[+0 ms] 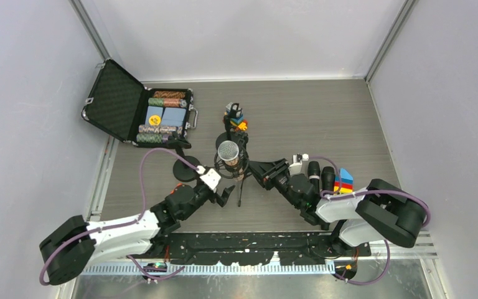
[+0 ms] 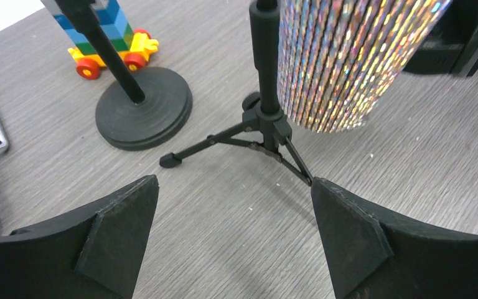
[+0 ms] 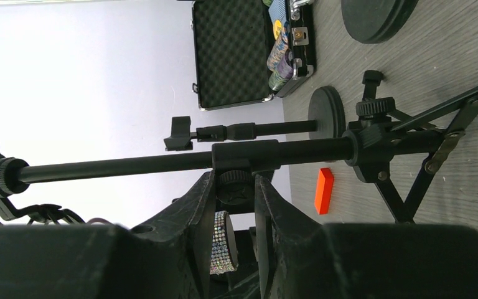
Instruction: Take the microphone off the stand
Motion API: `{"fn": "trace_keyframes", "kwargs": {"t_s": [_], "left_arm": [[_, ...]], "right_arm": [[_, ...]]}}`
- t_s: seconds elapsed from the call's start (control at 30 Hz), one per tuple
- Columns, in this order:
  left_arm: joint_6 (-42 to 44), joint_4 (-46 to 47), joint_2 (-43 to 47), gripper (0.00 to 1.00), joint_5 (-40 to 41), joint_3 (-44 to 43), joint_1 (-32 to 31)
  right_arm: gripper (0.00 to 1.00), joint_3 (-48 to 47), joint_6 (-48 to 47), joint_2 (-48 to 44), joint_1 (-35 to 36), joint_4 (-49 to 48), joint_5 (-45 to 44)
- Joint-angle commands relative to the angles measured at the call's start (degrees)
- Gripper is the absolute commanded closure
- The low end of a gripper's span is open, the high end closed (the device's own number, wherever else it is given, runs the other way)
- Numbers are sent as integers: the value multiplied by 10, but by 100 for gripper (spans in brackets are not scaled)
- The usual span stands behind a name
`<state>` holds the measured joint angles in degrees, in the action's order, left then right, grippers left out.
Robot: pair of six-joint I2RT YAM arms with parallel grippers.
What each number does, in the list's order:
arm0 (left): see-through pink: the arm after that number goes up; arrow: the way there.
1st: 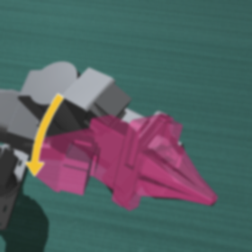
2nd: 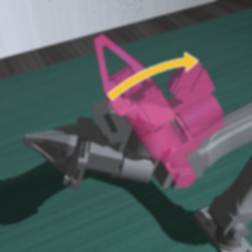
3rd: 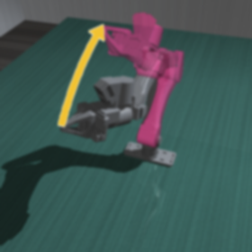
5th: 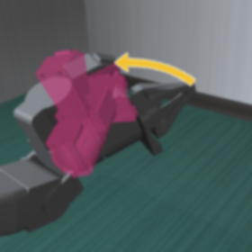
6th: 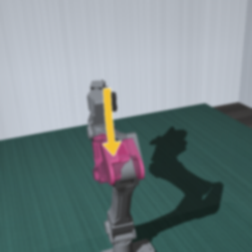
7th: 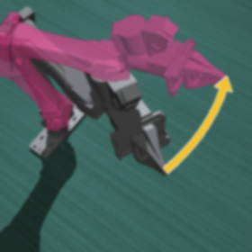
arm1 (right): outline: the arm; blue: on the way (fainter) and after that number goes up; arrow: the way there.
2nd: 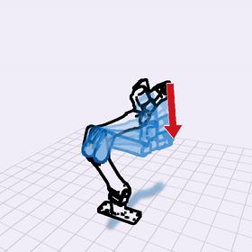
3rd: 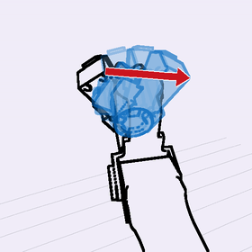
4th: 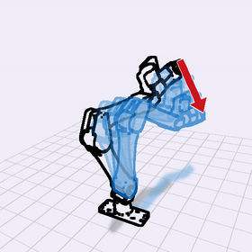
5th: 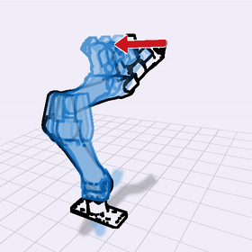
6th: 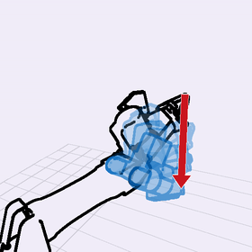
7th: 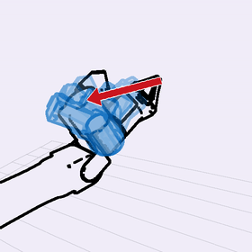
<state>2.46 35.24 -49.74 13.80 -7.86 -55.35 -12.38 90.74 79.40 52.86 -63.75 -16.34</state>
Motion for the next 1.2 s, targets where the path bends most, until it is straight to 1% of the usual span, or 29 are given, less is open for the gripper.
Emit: {"fn": "trace_keyframes", "kwargs": {"t_s": [0.0,0.1,0.23,0.33,0.37,0.43,0.7,0.77,0.87,1.1,1.17], "left_arm": [[26,84,-75,4,-15,-22,4],[13,140,-144,5,-36,-26,4],[-16,213,-190,6,-66,-15,4],[-21,228,-208,6,-77,-14,3],[-36,228,-214,7,-78,-15,3],[-54,236,-228,8,-74,-16,3],[-98,299,-305,15,-27,-15,-11],[-102,314,-327,19,-24,-19,-18],[-107,325,-359,26,-12,-32,-31],[-107,397,-418,43,92,-18,-63],[-106,399,-426,47,111,-17,-65]], "right_arm": [[100,-5,-24,-35,-3,83,22],[100,-29,-58,-46,-6,140,24],[100,-25,-82,-51,-6,146,7],[100,-20,-90,-64,-6,160,-8],[100,-21,-92,-67,-6,175,-11],[100,-26,-99,-72,-6,194,-12],[100,-21,-103,-80,-6,200,-22],[100,-23,-116,-80,-6,200,-22],[100,-20,-144,-80,-5,187,-22],[100,-24,-170,-92,-5,210,-30],[100,-27,-179,-91,-4,215,-30]]}}
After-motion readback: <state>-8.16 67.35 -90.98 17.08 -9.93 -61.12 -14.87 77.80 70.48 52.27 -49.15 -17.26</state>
